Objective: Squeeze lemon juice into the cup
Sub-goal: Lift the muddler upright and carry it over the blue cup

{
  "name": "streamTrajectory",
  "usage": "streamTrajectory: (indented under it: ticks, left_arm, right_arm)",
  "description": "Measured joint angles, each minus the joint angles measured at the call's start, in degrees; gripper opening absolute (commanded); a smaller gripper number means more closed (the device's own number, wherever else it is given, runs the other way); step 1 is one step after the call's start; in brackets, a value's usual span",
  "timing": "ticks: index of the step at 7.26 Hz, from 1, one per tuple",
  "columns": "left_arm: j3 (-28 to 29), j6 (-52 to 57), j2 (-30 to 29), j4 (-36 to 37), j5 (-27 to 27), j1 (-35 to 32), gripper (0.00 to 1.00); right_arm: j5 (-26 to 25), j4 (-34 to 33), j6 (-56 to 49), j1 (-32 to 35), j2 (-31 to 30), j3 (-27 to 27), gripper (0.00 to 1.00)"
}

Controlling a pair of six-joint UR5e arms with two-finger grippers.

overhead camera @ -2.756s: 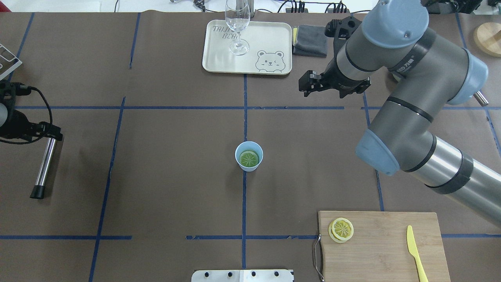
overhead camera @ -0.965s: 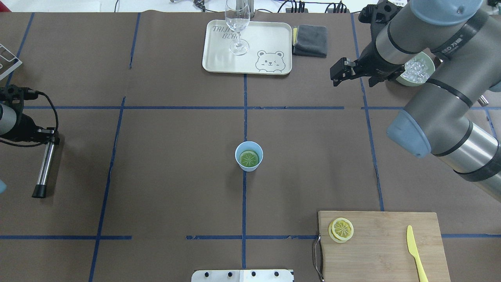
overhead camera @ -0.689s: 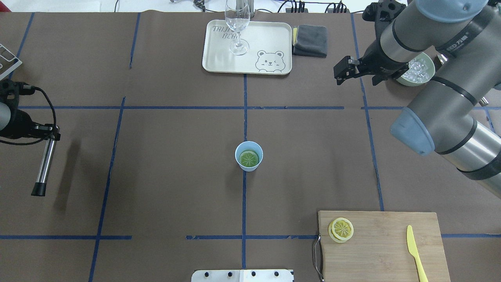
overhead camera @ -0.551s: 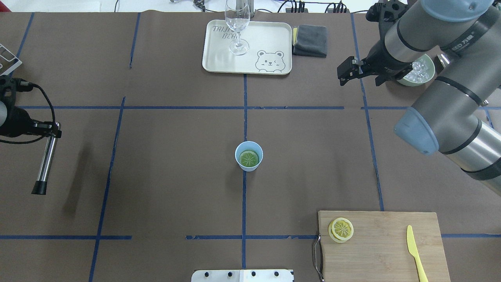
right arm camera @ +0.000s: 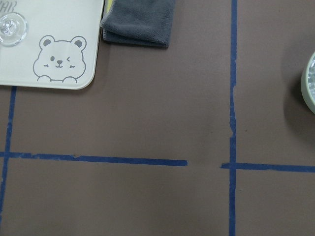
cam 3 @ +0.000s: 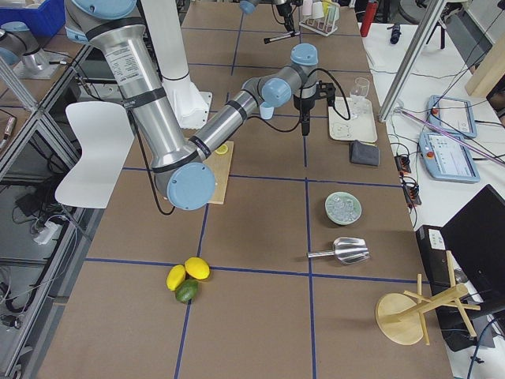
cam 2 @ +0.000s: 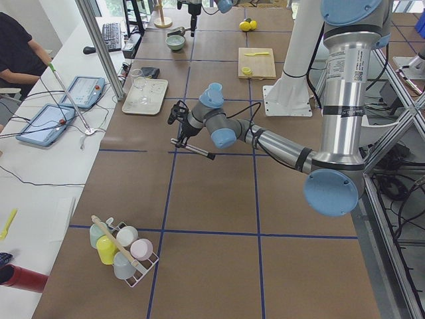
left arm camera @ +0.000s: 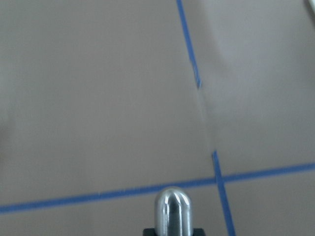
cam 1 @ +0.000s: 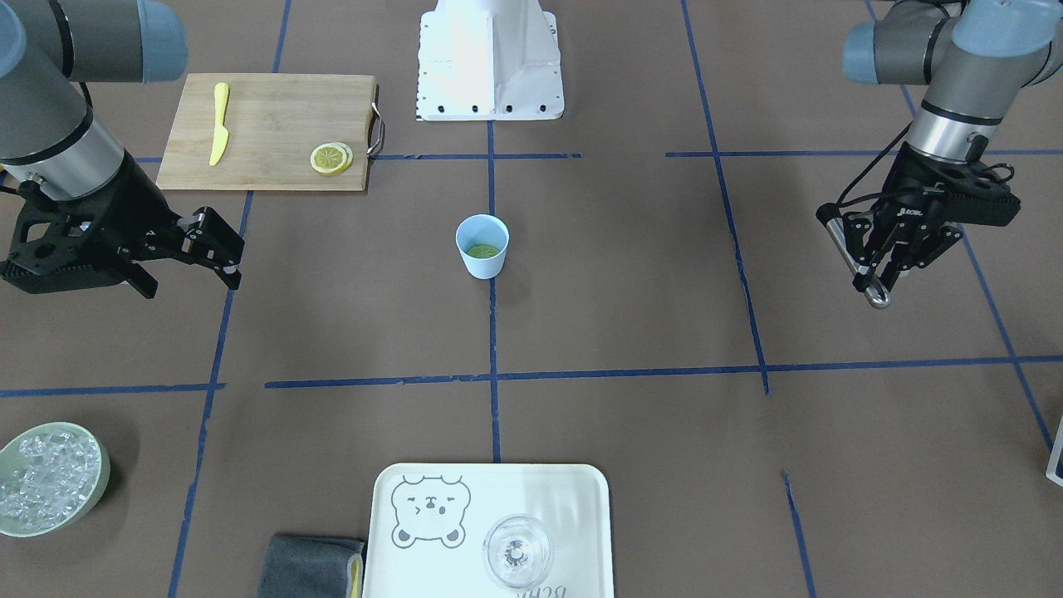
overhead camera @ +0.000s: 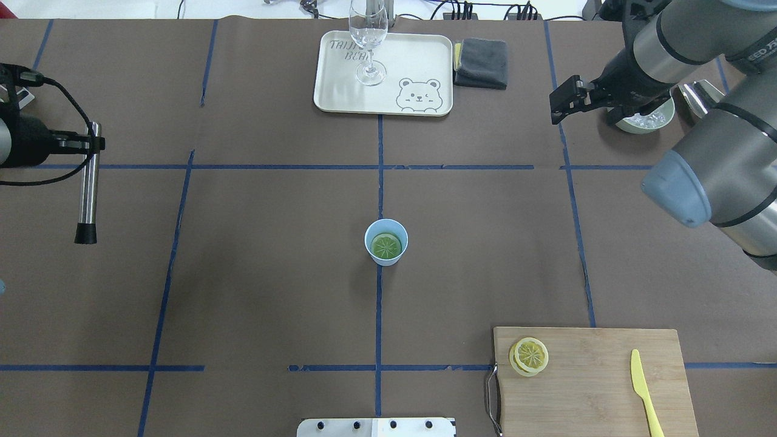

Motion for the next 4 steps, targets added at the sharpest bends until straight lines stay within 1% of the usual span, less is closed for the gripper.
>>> streamTrajectory:
  ticks: [1,2,4]
  left_arm:
    - [-2.2,-0.1,-1.6,0.1,2.5,0.1,0.0]
    - [-3.8,0.0,-3.9,0.2,3.5,0.4,0.0]
    - [-4.6,0.2,-9.0,0.3,4.2,3.1,0.0]
  right_arm:
    - [0.2,0.0,0.0,0.1,-0.7,0.7,1.0]
    - [0.4,0.0,0.0,0.1,-1.4,1.4,1.0]
    - [0.6,-0.1,0.0,0.2,-2.1,1.7,1.0]
